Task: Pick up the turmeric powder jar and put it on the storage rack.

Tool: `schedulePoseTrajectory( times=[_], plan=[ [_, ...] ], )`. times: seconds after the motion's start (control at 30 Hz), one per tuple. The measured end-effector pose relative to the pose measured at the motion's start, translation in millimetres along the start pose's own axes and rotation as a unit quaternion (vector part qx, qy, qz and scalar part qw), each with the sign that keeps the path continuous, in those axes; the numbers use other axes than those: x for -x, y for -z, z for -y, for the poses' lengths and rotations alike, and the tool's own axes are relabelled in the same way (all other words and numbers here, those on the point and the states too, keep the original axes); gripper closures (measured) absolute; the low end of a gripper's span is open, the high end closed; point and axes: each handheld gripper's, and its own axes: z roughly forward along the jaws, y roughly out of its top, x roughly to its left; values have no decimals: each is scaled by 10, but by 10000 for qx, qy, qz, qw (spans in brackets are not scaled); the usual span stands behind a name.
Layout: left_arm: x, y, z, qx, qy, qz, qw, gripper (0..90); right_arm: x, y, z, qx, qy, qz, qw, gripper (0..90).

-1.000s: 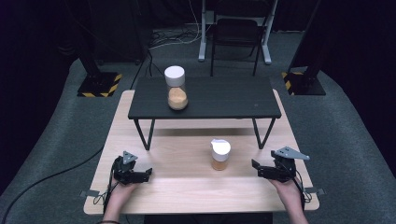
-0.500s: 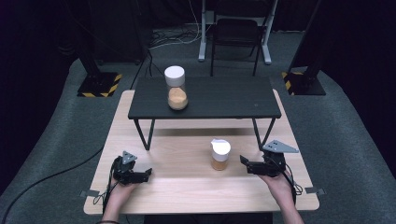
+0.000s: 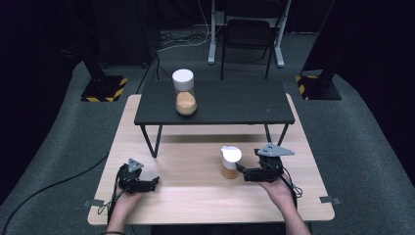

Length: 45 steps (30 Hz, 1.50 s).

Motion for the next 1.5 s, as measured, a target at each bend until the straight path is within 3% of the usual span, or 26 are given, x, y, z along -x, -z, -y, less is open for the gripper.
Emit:
schedulePoseTrajectory(
  times=[0.33,0.77,1.03,1.1,1.17,1.5],
  plan=[
    [-1,-1,-2,-4,-4,1,10000,19,-95,-275,-114,-162,175,-86,9997,75],
    [-4,-2,-6,-12,-13,6,10000,16,-78,-574,-109,-231,118,-236,9994,129],
    [-4,-3,-5,-9,-12,6,10000,16,-139,-706,-105,-311,205,-122,9992,188],
    [-4,-3,-6,-9,-11,7,10000,16,-148,-732,-91,-305,248,-106,9992,217],
    [-5,-3,-6,-10,-12,8,10000,16,-212,-741,-79,-298,331,56,9990,290],
    [-4,-3,-6,-10,-12,7,10000,16,-276,-676,-118,-369,296,239,9986,296]
  ],
)
